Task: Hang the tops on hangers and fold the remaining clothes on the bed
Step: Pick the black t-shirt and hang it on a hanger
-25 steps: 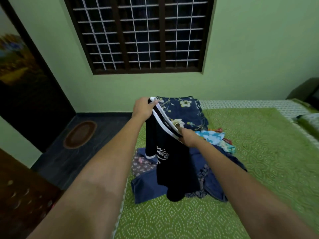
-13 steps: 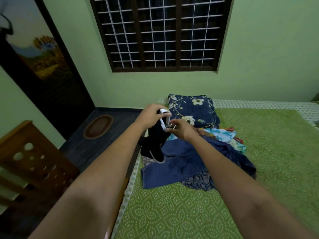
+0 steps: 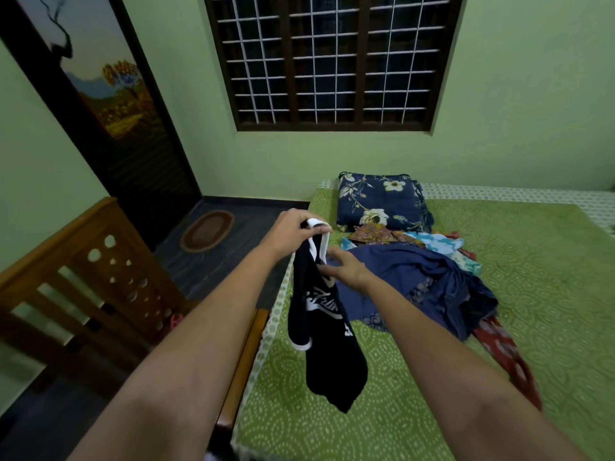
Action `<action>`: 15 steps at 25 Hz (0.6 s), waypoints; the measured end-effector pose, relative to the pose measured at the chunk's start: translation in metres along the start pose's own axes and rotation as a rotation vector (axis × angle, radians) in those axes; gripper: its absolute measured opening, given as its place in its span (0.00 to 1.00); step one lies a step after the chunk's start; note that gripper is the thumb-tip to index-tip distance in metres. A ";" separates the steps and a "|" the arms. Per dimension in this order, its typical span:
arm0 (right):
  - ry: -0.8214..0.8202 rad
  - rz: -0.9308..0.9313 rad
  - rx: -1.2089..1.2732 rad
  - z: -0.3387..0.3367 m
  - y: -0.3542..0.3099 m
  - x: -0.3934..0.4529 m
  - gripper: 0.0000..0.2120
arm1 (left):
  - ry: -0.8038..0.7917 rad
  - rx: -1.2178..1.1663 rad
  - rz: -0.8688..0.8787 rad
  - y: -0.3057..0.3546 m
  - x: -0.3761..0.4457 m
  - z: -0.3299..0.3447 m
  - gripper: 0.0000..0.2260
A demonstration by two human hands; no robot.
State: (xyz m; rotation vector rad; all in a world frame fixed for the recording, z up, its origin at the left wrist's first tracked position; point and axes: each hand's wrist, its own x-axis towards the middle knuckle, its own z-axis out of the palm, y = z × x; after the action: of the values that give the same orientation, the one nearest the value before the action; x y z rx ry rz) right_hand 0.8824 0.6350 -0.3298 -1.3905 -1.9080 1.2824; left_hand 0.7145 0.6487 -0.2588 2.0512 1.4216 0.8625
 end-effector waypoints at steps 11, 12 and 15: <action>0.220 0.340 -0.786 0.037 0.055 -0.129 0.07 | 0.109 0.085 -0.131 -0.012 -0.140 0.000 0.08; 0.280 0.376 -0.843 0.040 0.054 -0.132 0.10 | 0.108 0.131 -0.142 -0.014 -0.147 0.001 0.09; 0.356 0.557 -0.914 0.044 0.060 -0.149 0.17 | 0.237 0.205 -0.177 -0.016 -0.165 0.010 0.11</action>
State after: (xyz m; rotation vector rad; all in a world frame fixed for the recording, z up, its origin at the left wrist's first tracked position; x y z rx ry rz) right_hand 0.9356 0.4848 -0.3786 -2.5199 -1.9753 0.2170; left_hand 0.6696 0.4978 -0.3129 1.9788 1.8585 0.9429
